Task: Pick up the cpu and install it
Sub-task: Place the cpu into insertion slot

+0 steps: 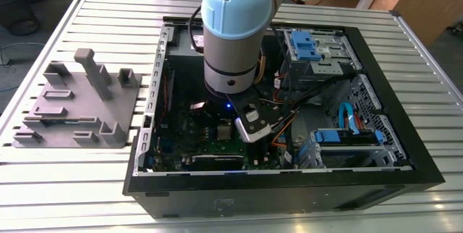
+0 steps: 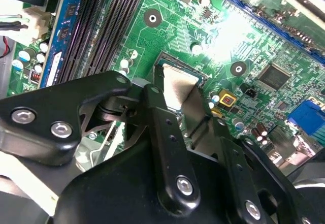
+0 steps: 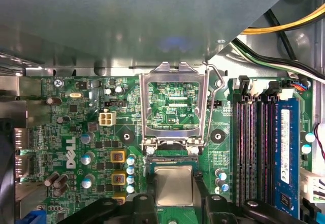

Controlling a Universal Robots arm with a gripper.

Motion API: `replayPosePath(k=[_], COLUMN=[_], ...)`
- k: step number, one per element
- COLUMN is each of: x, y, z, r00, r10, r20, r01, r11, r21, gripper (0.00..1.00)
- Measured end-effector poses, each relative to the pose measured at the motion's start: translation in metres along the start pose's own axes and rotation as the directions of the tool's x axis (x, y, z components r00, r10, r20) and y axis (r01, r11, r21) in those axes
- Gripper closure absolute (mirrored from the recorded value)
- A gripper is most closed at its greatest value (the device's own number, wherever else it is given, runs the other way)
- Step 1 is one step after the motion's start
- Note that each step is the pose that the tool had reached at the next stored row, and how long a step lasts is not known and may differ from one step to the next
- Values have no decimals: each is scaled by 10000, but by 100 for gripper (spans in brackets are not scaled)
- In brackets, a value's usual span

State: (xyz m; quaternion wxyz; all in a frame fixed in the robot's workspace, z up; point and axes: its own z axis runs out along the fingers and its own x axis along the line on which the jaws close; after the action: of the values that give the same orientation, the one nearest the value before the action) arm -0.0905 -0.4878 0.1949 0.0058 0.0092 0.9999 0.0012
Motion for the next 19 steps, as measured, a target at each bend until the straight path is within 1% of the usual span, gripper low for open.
replayPosePath(k=[1, 2, 12, 19], x=[0, 0, 0, 0], y=[0, 0, 0, 0], z=[0, 0, 29, 32], r00=[10000, 10000, 10000, 10000], r10=[0, 0, -1, -1], r20=[2, 2, 1, 2], r01=[0, 0, 1, 1], r11=[10000, 10000, 10000, 10000], r21=[-1, 0, 0, -1], gripper=[61, 55, 55, 55])
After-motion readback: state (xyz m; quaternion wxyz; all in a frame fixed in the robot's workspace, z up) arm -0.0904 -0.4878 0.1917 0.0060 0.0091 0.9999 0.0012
